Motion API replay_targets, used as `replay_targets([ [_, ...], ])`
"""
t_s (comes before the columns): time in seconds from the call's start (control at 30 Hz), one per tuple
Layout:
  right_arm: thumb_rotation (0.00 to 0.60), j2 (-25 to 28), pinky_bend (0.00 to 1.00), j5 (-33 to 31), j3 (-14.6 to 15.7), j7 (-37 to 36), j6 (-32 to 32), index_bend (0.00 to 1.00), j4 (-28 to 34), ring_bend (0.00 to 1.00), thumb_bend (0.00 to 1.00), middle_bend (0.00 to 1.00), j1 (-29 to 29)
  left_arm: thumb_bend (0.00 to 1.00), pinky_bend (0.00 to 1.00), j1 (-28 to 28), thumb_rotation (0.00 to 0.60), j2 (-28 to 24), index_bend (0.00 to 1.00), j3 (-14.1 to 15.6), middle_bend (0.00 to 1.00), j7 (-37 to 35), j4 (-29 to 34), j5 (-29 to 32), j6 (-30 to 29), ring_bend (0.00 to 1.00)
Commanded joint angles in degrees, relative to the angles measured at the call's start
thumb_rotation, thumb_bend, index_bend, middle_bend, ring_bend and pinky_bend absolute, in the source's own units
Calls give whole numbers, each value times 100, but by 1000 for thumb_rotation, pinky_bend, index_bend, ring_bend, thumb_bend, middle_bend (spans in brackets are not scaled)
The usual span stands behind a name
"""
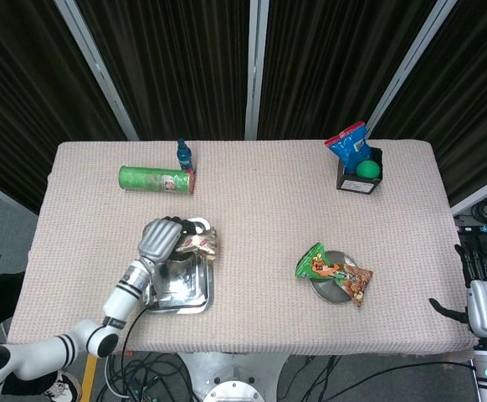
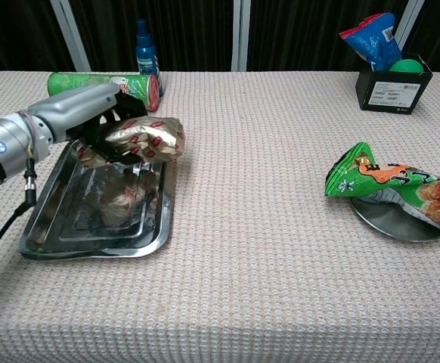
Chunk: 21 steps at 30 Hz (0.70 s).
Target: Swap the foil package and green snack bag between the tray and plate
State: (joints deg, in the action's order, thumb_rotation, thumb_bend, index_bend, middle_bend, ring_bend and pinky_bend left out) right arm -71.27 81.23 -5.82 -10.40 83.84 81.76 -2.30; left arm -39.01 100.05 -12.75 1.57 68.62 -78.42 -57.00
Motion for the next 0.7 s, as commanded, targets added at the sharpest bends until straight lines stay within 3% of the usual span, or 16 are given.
replay_targets([
  [0.03, 600, -4, 0, -5, -4, -24, 1, 0, -10, 0, 8, 0, 4, 291, 449, -296, 600, 78, 520, -199, 506, 10, 128, -54, 89, 404],
  [0.17, 600, 5, 0, 22, 9, -75, 27, 0, -23, 0, 8, 0, 23, 296, 447, -826, 600, 429, 516, -456, 503, 12, -155, 49, 438, 403],
  [0.47, 600, -20, 0, -42, 1, -205, -47, 0, -120, 0, 8, 0, 27, 300, 434, -1947, 600, 1363, 501, -721, 491, -423, -1722, 138, 1161, 394],
  [0.53, 600, -31, 0, -49, 8, -238, -79, 0, -159, 0, 8, 0, 22, 296, 404, -2069, 600, 1495, 461, -697, 455, -546, -2039, 165, 1307, 358],
  [0.7, 600, -57, 0, -61, 6, -324, -128, 0, -262, 0, 8, 0, 10, 185, 208, -2115, 600, 1588, 193, -444, 190, -1022, -2519, 19, 1393, 105],
])
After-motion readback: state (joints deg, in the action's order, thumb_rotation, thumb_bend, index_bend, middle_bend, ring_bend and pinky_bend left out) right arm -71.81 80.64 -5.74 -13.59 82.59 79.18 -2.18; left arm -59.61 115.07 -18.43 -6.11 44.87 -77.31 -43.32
